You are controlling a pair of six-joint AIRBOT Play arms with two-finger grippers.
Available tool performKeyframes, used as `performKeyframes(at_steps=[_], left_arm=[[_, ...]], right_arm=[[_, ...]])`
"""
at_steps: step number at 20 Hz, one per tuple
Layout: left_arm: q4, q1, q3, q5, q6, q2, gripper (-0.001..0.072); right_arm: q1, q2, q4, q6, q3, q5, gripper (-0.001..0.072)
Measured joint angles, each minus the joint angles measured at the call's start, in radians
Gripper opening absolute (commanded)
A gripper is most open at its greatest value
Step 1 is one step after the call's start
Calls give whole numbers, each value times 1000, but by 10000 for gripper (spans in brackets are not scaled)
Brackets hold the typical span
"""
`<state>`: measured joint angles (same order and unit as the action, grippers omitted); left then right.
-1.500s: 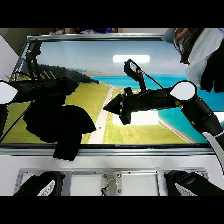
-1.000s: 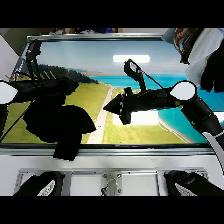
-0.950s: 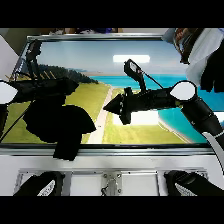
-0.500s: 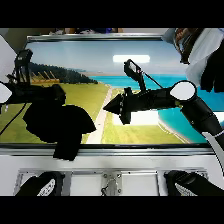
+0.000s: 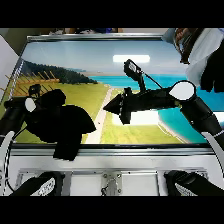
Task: Fold the clothes and pants, and hang the long-sleeved shirts on hangers.
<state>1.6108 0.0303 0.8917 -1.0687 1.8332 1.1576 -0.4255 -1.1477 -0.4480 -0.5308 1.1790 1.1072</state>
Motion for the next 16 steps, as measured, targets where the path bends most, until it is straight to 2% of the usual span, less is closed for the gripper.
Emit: performKeyframes(at_steps=[2,3,4,9,11,14,16], left_arm=[[6,-21,6,13,12,56,245],[6,-32,13,17,18,79,61],[7,-44,23,19,23,101,21],[12,-122,167,2,30,126,21],[11,-183,270,-8,30,95,21],[3,-324,436,8,30,29,21],[-6,-444,529,63,30,-8,21]], right_arm=[[0,-1,0,0,0,0,25],[0,-1,0,0,0,0,25],[0,-2,3,0,0,0,25],[2,-3,50,4,2,31,24],[28,8,26,-15,13,26,24],[134,56,-111,-135,37,-32,24],[232,100,-204,-237,46,-79,24]])
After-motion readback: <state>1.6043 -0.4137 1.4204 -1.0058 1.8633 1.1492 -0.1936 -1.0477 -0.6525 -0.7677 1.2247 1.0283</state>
